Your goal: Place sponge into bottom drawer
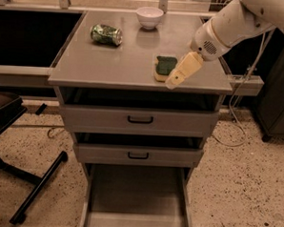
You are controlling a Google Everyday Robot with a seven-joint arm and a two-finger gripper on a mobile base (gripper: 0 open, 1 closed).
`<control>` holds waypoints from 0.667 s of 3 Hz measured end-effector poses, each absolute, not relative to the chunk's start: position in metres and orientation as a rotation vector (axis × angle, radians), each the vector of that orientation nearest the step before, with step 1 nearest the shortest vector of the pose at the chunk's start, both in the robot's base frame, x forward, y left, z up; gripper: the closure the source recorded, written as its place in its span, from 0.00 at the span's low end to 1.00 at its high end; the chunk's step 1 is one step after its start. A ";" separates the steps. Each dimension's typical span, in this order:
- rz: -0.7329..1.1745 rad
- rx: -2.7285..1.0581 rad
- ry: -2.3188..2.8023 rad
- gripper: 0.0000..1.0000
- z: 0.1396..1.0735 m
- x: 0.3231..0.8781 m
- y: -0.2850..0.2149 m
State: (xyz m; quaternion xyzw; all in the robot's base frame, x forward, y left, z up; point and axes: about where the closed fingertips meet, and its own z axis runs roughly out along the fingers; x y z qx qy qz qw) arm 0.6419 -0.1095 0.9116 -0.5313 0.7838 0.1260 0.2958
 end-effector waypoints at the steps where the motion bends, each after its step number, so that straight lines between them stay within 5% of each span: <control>1: 0.335 -1.413 2.085 0.00 0.912 0.642 -0.110; 2: 0.353 -1.444 2.093 0.00 0.905 0.653 -0.103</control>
Offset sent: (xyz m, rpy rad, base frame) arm 0.0289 0.0116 -0.0125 -0.0223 0.0515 0.0463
